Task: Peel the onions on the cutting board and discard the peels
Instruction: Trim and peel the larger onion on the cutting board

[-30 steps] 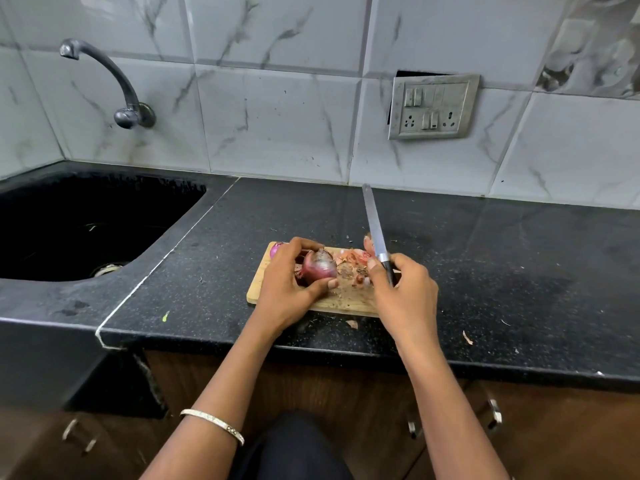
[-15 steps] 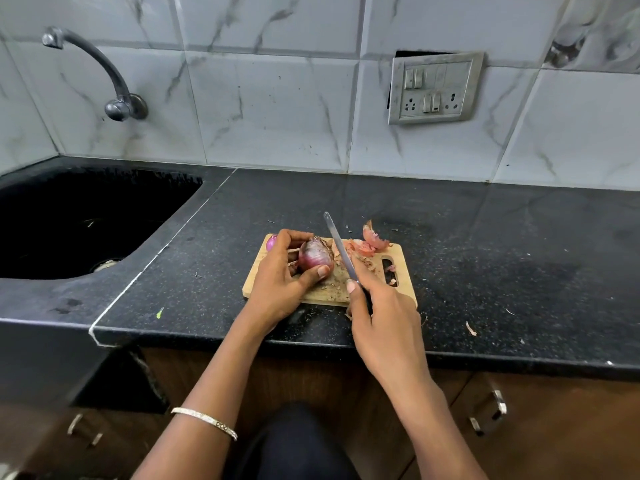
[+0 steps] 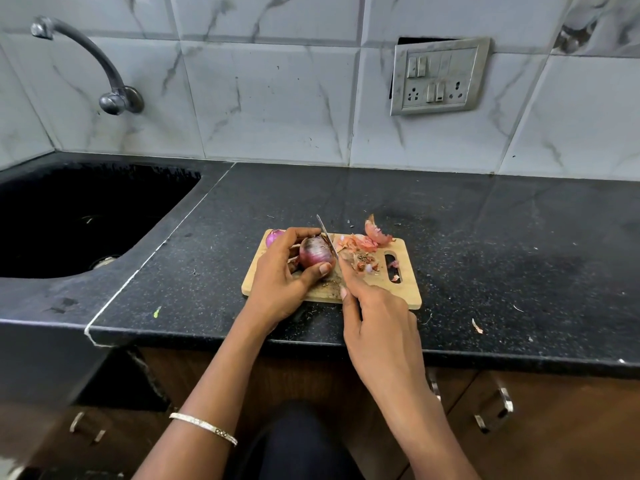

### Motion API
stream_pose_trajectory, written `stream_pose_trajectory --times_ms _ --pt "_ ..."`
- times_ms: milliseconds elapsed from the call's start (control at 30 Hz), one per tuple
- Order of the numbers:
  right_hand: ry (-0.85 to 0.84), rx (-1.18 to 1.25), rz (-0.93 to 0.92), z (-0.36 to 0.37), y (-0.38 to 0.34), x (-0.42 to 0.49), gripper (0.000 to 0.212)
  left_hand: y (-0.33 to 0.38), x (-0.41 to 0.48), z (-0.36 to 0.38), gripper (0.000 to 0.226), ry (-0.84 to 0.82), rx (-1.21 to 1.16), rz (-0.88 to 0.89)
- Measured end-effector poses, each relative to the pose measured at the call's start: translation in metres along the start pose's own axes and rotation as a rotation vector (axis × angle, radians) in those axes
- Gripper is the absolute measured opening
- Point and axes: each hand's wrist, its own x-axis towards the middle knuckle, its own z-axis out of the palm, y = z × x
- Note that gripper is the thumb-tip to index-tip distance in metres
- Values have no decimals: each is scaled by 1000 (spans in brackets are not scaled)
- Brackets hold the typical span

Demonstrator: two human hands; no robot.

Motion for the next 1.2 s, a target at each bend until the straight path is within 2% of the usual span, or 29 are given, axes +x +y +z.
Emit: stream_pose_trajectory --times_ms 300,533,767,1033,1200 --pt "5 6 8 7 -5 18 49 -2 3 2 47 25 7 11" --pt "-61 -62 20 -3 -1 -14 53 -1 5 3 49 38 6 -2" --pt "23 -19 8 4 -7 26 49 2 3 3 49 6 -39 0" --pt "-55 -49 30 0 -3 -12 53 0 5 1 51 27 -1 -10" --pt "-12 -67 39 5 -10 15 54 1 5 0 51 1 -35 -13"
